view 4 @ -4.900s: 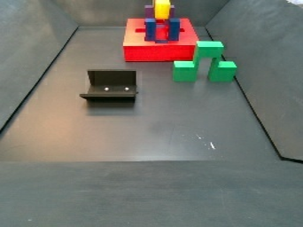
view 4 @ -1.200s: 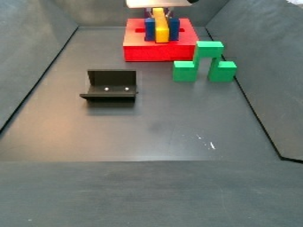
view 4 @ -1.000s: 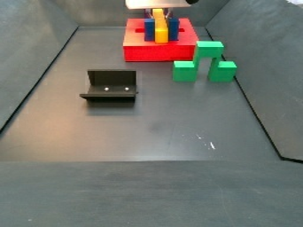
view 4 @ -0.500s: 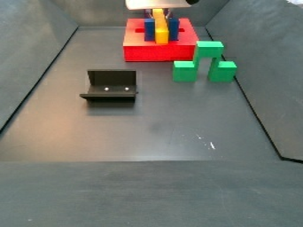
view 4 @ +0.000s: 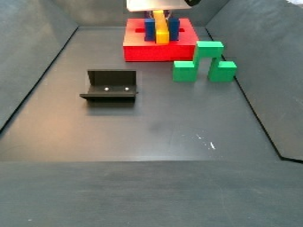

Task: Pick up the yellow object. Move up. Move to above the board. Insert the yellow object.
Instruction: Insert the yellow object.

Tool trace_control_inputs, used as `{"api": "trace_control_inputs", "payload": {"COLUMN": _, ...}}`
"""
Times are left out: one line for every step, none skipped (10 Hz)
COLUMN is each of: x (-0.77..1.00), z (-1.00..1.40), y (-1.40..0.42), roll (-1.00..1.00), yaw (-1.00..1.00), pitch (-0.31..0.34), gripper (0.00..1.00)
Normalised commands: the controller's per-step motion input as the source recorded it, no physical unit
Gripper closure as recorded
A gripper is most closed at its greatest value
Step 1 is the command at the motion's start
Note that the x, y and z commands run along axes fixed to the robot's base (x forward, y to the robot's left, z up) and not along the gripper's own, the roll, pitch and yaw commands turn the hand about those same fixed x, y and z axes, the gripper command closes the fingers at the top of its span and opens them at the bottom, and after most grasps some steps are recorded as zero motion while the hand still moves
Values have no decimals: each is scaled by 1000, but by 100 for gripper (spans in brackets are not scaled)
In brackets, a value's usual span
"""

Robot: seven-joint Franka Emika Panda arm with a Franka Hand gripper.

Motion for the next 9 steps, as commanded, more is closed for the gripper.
{"api": "trace_control_inputs", "payload": {"x": -17, "z": -34, "y": 23, "roll": 73, "yaw": -169, "pitch": 46, "gripper": 100}}
{"api": "trace_control_inputs", "payload": {"x": 0, "z": -23, "y": 0, "roll": 77, "yaw": -149, "pitch": 37, "gripper": 100}}
{"api": "trace_control_inputs", "payload": {"x": 0, "z": -120, "y": 0, "roll": 64, "yaw": -51, "pitch": 0, "gripper": 100}}
{"api": "trace_control_inputs", "payload": {"x": 0, "z": -229, "y": -6, "roll": 57, "yaw": -6, "pitch": -4, "gripper": 100}}
{"api": "trace_control_inputs", "payload": {"x": 0, "z": -269, "y": -14, "roll": 73, "yaw": 0, "pitch": -16, "gripper": 100}}
{"api": "trace_control_inputs", "payload": {"x": 0, "z": -289, "y": -34, "roll": 93, "yaw": 0, "pitch": -6, "gripper": 100}}
{"api": "trace_control_inputs", "payload": {"x": 0, "z": -257, "y": -37, "roll": 83, "yaw": 0, "pitch": -4, "gripper": 100}}
{"api": "trace_control_inputs", "payload": {"x": 0, "z": 0, "y": 0, "roll": 9, "yaw": 0, "pitch": 0, "gripper": 100}}
{"api": "trace_control_inputs", "payload": {"x": 0, "z": 0, "y": 0, "roll": 0, "yaw": 0, "pitch": 0, "gripper": 100}}
